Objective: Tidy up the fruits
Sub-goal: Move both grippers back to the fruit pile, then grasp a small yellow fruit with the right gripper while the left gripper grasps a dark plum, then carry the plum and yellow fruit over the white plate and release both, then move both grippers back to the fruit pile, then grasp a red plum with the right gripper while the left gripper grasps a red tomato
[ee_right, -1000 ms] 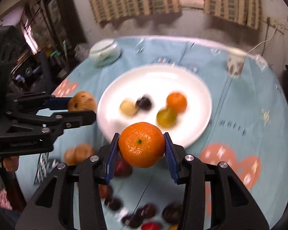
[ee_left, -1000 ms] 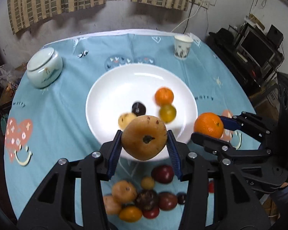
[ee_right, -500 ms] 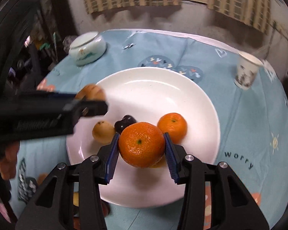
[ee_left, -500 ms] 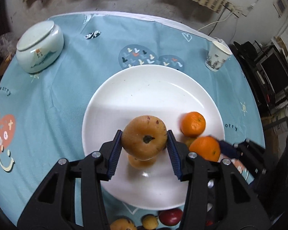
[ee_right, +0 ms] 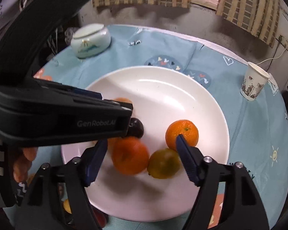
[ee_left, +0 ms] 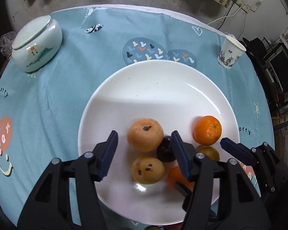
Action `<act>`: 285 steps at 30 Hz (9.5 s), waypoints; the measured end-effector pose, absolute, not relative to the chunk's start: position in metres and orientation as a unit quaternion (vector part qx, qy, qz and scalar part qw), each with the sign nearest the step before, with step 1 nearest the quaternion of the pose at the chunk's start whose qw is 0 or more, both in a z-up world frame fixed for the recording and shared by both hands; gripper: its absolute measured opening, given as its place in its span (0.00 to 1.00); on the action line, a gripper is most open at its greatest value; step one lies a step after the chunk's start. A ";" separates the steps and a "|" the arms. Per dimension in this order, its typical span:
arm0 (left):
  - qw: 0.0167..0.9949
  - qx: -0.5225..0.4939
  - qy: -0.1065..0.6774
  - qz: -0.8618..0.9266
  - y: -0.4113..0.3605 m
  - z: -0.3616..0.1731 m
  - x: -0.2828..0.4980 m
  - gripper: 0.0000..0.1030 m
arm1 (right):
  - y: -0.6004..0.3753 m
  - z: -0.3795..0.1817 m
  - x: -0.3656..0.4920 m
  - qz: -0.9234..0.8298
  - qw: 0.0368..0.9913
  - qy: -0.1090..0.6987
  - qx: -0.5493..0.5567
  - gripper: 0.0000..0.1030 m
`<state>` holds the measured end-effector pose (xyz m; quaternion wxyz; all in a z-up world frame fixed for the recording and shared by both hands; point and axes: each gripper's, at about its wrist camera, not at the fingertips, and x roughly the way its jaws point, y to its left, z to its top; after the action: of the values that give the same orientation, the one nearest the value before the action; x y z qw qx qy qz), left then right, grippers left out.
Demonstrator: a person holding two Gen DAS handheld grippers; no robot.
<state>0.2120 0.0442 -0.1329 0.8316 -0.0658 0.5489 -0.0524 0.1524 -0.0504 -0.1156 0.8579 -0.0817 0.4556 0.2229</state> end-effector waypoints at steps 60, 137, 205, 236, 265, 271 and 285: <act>0.808 0.001 0.576 -0.122 0.037 -0.139 -0.083 0.81 | -0.173 -0.153 -0.071 0.226 0.823 0.521 -0.006 0.58; 0.850 -0.009 0.511 -0.127 0.031 -0.089 0.020 0.30 | -0.109 -0.088 -0.017 0.312 0.825 0.472 0.006 0.27; 0.870 -0.034 0.491 0.005 0.102 -0.104 0.001 0.85 | -0.192 -0.032 -0.031 0.143 0.899 0.382 0.157 0.99; 0.831 -0.094 0.547 -0.025 0.129 -0.126 -0.066 0.77 | -0.128 -0.108 -0.093 0.233 0.849 0.475 -0.005 0.92; 0.794 -0.010 0.590 -0.149 0.016 -0.155 -0.066 0.78 | -0.133 -0.146 -0.089 0.224 0.811 0.540 0.026 0.38; 0.775 -0.007 0.614 -0.150 0.007 -0.173 -0.058 0.46 | -0.143 -0.148 -0.096 0.218 0.810 0.543 0.039 0.38; 0.793 -0.038 0.594 -0.131 0.036 -0.158 -0.070 0.33 | -0.126 -0.145 -0.092 0.244 0.804 0.541 0.021 0.38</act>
<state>-0.0700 0.0360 -0.1580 0.7930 -0.0382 0.5937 -0.1314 -0.0919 -0.1262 -0.1448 0.8041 0.0212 0.5414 0.2444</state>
